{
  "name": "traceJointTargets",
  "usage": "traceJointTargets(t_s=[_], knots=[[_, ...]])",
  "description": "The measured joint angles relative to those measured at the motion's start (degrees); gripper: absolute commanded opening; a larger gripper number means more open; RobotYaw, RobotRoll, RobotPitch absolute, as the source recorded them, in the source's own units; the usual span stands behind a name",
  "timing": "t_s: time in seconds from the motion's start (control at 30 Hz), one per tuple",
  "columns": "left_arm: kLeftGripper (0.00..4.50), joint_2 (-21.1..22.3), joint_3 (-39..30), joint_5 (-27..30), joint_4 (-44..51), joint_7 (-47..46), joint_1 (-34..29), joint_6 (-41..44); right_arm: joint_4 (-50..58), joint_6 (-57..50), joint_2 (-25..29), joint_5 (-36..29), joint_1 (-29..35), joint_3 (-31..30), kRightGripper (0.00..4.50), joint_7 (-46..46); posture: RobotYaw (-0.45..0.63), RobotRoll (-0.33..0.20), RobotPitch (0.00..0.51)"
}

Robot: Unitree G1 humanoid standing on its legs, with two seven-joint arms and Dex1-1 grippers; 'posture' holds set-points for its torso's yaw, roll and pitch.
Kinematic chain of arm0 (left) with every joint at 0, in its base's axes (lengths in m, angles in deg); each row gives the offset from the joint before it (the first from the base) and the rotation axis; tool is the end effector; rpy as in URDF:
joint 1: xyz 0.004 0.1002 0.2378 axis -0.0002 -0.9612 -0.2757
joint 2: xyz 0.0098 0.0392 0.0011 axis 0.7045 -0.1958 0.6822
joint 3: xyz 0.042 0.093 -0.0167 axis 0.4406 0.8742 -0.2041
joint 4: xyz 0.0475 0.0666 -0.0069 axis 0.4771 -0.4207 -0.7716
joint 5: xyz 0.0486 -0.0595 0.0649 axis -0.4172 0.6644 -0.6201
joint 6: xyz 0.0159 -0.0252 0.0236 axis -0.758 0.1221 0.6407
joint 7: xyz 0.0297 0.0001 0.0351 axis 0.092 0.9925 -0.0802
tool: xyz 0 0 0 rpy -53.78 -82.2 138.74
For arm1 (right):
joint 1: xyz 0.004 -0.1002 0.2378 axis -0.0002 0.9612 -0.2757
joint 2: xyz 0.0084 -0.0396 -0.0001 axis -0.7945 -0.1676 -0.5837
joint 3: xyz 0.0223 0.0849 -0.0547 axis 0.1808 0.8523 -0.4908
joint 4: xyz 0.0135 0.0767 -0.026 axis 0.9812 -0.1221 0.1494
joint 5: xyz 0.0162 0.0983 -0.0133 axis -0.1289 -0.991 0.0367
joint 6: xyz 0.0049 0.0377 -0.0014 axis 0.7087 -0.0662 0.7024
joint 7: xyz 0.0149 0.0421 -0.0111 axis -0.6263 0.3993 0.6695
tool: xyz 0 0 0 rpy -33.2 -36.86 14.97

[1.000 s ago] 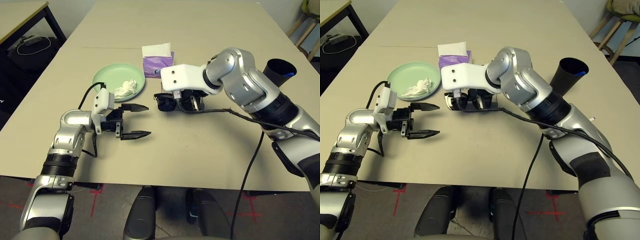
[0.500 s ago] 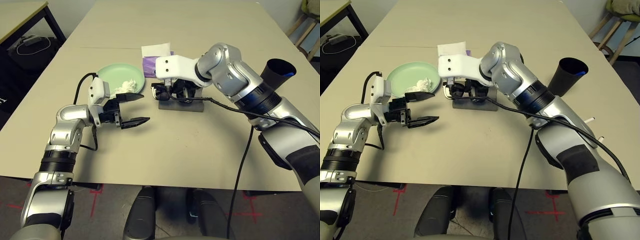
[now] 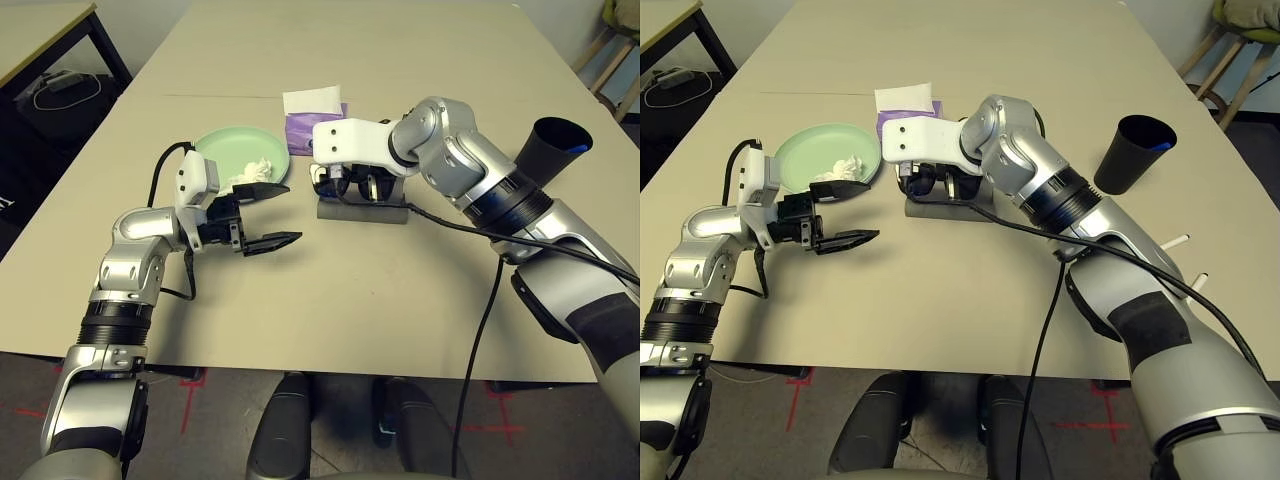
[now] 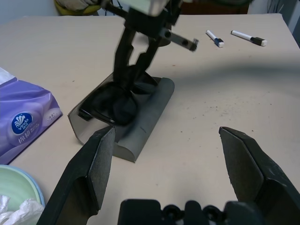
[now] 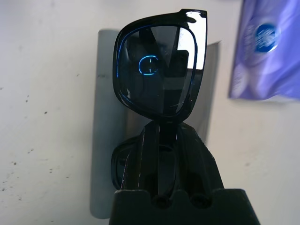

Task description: Organize and tidy the items on the table.

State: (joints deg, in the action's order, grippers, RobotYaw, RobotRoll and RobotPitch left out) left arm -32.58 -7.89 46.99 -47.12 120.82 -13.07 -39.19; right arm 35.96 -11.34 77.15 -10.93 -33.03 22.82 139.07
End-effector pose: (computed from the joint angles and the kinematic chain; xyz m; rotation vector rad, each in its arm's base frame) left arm 0.2929 0.2536 0.1743 0.3361 -0.1152 -1.2258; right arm 0.3418 -0.0762 0.2600 -1.2679 0.3794 1.0059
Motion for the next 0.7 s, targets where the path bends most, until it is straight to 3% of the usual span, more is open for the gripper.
traceJointTargets(t_s=[0.7], knots=[[4.5, 0.0, 0.0, 0.2, 1.6, -0.6, -1.3, 0.5, -2.3, -0.4, 0.2, 2.6, 0.1, 0.0, 0.39, -2.2, 0.24, 0.0, 0.162]])
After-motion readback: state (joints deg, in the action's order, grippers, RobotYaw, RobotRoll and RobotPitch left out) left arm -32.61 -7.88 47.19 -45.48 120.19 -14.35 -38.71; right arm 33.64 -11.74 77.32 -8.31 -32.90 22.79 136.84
